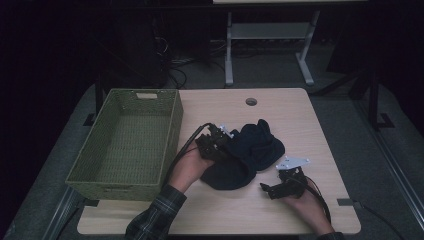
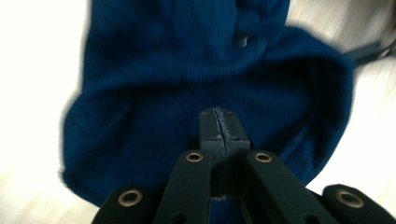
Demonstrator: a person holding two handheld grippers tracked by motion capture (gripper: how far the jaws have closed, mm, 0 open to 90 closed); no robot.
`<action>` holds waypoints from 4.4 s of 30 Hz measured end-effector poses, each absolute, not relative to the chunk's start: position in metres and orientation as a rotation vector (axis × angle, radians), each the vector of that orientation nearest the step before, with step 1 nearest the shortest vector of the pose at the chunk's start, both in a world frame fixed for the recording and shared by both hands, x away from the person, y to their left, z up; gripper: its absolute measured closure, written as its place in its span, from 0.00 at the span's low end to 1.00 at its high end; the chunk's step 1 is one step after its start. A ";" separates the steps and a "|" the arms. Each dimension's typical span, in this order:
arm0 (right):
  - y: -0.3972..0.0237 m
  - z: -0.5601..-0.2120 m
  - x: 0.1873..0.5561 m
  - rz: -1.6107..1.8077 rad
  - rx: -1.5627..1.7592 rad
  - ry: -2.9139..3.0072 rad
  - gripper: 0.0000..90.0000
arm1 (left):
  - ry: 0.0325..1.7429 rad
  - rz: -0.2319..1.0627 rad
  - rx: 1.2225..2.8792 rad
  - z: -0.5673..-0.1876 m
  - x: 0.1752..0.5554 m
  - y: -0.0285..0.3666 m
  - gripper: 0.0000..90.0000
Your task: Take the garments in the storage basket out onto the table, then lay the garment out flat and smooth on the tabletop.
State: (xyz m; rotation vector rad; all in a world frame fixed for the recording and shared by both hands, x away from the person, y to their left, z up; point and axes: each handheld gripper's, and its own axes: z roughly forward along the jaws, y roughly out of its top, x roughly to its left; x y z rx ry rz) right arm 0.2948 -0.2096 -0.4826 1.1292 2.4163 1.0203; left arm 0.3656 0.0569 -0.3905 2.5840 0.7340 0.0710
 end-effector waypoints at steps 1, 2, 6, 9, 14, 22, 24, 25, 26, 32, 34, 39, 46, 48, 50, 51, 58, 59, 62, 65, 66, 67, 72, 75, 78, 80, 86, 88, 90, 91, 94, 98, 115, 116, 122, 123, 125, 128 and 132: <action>-0.210 -0.483 0.295 1.020 1.129 2.416 0.03 | 0.734 0.063 2.593 -0.396 0.365 0.058 1.00; -0.210 -0.483 0.295 1.019 1.130 2.417 0.03 | 0.741 0.055 2.596 -0.401 0.364 0.058 1.00; -0.210 -0.483 0.295 1.020 1.128 2.417 0.03 | 0.751 0.029 2.640 -0.420 0.362 0.059 1.00; -0.210 -0.483 0.295 1.020 1.128 2.417 0.03 | 0.755 0.011 2.662 -0.431 0.361 0.059 1.00; -0.210 -0.483 0.295 1.020 1.129 2.416 0.03 | 0.752 -0.020 2.662 -0.440 0.357 0.059 1.00; -0.210 -0.483 0.295 1.020 1.130 2.417 0.03 | 0.680 -0.068 2.645 -0.442 0.339 0.050 1.00; -0.210 -0.483 0.295 1.021 1.130 2.416 0.03 | 0.652 -0.073 2.648 -0.442 0.334 0.048 1.00; -0.210 -0.483 0.295 1.021 1.130 2.416 0.03 | 0.645 -0.078 2.643 -0.443 0.331 0.048 1.00; -0.210 -0.483 0.295 1.021 1.129 2.415 0.03 | 0.635 -0.082 2.638 -0.443 0.328 0.047 1.00; -0.210 -0.483 0.295 1.021 1.129 2.415 0.03 | 0.612 -0.058 2.614 -0.438 0.315 0.054 0.97; -0.210 -0.483 0.295 1.021 1.125 2.416 0.03 | 0.624 -0.031 2.602 -0.432 0.313 0.060 0.97; -0.210 -0.483 0.295 1.022 1.124 2.417 0.03 | 0.676 0.058 2.574 -0.428 0.314 0.077 0.95; -0.213 -0.480 0.293 1.019 1.129 2.421 0.08 | 0.730 0.056 2.606 -0.441 0.321 0.083 0.95; -0.214 -0.478 0.292 1.028 1.136 2.422 0.08 | 0.737 0.044 2.602 -0.443 0.322 0.084 0.95; -0.215 -0.476 0.292 1.034 1.137 2.420 0.11 | 0.744 0.033 2.595 -0.443 0.323 0.085 0.95; -0.218 -0.474 0.292 1.056 1.120 2.413 0.15 | 0.748 0.035 2.590 -0.443 0.323 0.085 0.95; -0.229 -0.462 0.292 1.073 1.152 2.397 0.15 | 0.753 0.025 2.592 -0.443 0.324 0.086 0.96; -0.230 -0.461 0.292 1.077 1.152 2.392 0.16 | 0.753 0.020 2.590 -0.443 0.324 0.086 0.96; -0.234 -0.454 0.296 1.085 1.153 2.384 0.16 | 0.758 0.009 2.578 -0.444 0.325 0.088 0.96; -0.237 -0.447 0.300 1.111 1.151 2.378 0.19 | 0.758 0.014 2.572 -0.444 0.325 0.089 0.96; -0.239 -0.445 0.301 1.119 1.144 2.375 0.21 | 0.757 0.018 2.574 -0.444 0.324 0.088 0.96; -0.240 -0.442 0.303 1.130 1.141 2.372 0.22 | 0.758 0.021 2.575 -0.444 0.324 0.088 0.96; -0.245 -0.428 0.315 1.144 1.126 2.375 0.28 | 0.762 0.048 2.574 -0.444 0.321 0.087 0.96; -0.248 -0.420 0.325 1.164 1.123 2.377 0.35 | 0.765 0.045 2.568 -0.444 0.321 0.087 0.96; -0.250 -0.414 0.336 1.198 1.132 2.391 0.43 | 0.752 0.049 2.572 -0.444 0.321 0.089 0.96; -0.251 -0.408 0.346 1.209 1.130 2.386 0.46 | 0.755 0.054 2.564 -0.445 0.321 0.089 0.96; -0.250 -0.399 0.377 1.218 1.148 2.382 0.51 | 0.763 0.062 2.565 -0.445 0.321 0.088 0.96; -0.250 -0.399 0.389 1.212 1.148 2.375 0.53 | 0.767 0.067 2.564 -0.445 0.320 0.087 0.96; -0.249 -0.399 0.399 1.208 1.159 2.364 0.56 | 0.773 0.060 2.562 -0.445 0.320 0.087 0.96; -0.249 -0.400 0.404 1.202 1.159 2.372 0.56 | 0.775 0.057 2.560 -0.445 0.320 0.087 0.96; -0.248 -0.404 0.418 1.195 1.171 2.359 0.57 | 0.780 0.048 2.555 -0.445 0.321 0.088 0.96; -0.245 -0.413 0.437 1.184 1.194 2.375 0.57 | 0.783 0.038 2.553 -0.445 0.322 0.089 0.96; -0.216 -0.463 0.457 1.037 1.167 2.517 0.68 | 0.787 0.051 2.553 -0.445 0.321 0.088 0.96; -0.215 -0.462 0.456 1.012 1.154 2.520 0.72 | 0.787 0.050 2.555 -0.445 0.321 0.088 0.96; -0.212 -0.457 0.453 0.953 1.094 2.494 0.81 | 0.789 0.055 2.559 -0.445 0.320 0.087 0.96; -0.213 -0.455 0.452 0.949 1.095 2.483 0.81 | 0.789 0.054 2.560 -0.445 0.320 0.087 0.96; -0.217 -0.448 0.453 0.964 1.105 2.436 0.81 | 0.791 0.053 2.559 -0.444 0.320 0.087 0.96; -0.225 -0.436 0.455 0.973 1.135 2.377 0.81 | 0.789 0.059 2.566 -0.444 0.320 0.087 0.97; -0.231 -0.422 0.462 0.971 1.146 2.331 0.81 | 0.788 0.067 2.569 -0.444 0.320 0.086 0.97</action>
